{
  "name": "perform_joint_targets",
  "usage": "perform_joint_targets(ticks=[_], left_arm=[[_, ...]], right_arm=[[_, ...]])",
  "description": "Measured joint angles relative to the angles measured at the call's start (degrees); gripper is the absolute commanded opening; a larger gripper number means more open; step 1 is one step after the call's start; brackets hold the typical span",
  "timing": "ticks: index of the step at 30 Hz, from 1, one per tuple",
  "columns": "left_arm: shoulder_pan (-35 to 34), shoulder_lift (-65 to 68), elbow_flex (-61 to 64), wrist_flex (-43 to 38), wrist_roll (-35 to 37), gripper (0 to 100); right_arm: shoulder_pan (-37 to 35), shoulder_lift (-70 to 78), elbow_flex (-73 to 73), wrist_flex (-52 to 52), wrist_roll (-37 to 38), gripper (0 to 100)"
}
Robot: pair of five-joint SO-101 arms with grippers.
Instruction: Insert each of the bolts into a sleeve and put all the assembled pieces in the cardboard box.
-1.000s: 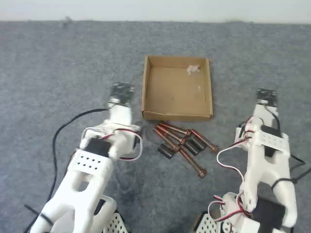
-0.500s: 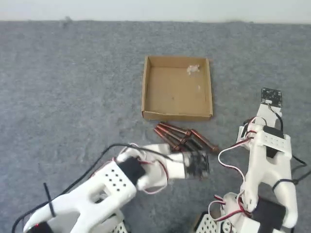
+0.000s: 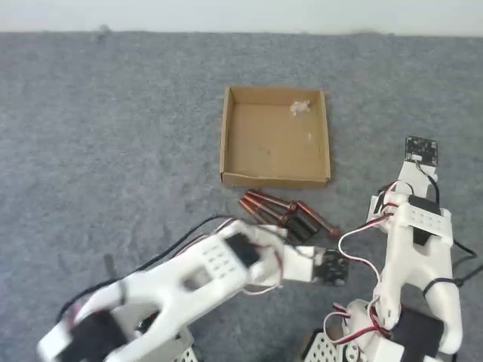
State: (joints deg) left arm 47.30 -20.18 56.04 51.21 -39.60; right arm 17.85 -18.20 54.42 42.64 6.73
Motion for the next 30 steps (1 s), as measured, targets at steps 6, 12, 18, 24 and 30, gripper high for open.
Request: perform_joint_targets(ticks=[6,12,18,24,30], left_arm=[[0.2,16.2,-12.7,4.4,-3.2,10],[2.5,17.0,-14.3,3.2,-3.9,10],[4.1,17.6,-17.4,1.3,-3.9,10],[7.1,17.6,-19.9,1.4,-4.2,10],[4.9,17.6,-20.0,1.4,-5.7,10]], right_arm=[[0.0,0.0,0.0,0.0,0.0,0.6],[0.0,0.0,0.0,0.0,0.0,0.6],[0.0,0.0,0.0,0.0,0.0,0.6],[1.4,0.0,0.0,0.0,0.0,0.6],[1.4,0.0,0.0,0.0,0.0,0.6]])
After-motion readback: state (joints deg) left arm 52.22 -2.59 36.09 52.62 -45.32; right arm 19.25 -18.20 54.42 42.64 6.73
